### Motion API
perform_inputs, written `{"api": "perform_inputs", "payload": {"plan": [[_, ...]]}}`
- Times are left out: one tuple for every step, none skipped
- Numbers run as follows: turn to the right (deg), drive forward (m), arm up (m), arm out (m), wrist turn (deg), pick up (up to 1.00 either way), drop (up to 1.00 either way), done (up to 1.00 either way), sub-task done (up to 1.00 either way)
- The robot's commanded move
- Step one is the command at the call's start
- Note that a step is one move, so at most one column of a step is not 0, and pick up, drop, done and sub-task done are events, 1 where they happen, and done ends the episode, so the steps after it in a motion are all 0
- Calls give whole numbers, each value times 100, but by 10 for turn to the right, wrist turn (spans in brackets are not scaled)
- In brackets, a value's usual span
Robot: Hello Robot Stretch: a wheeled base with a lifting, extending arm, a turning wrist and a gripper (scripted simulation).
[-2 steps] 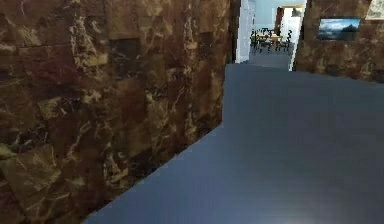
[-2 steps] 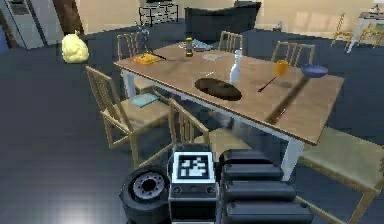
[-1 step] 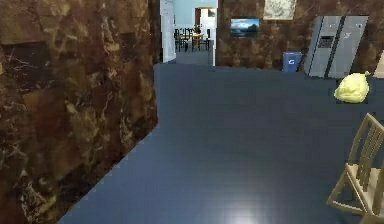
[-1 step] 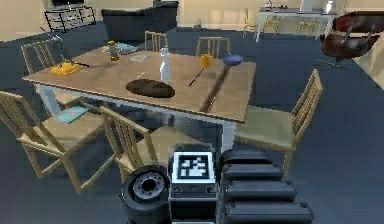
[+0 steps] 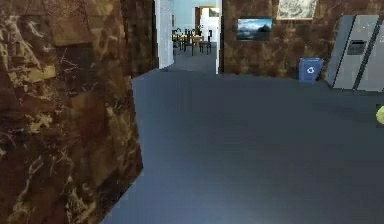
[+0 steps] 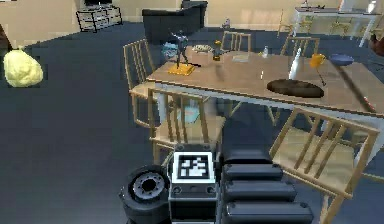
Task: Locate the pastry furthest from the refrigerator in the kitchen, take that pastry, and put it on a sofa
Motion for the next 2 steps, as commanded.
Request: {"api": "perform_inputs", "payload": {"plan": [[0,100,0,0,0,0,0,0,0],[30,0,0,0,0,0,0,0,0]]}}
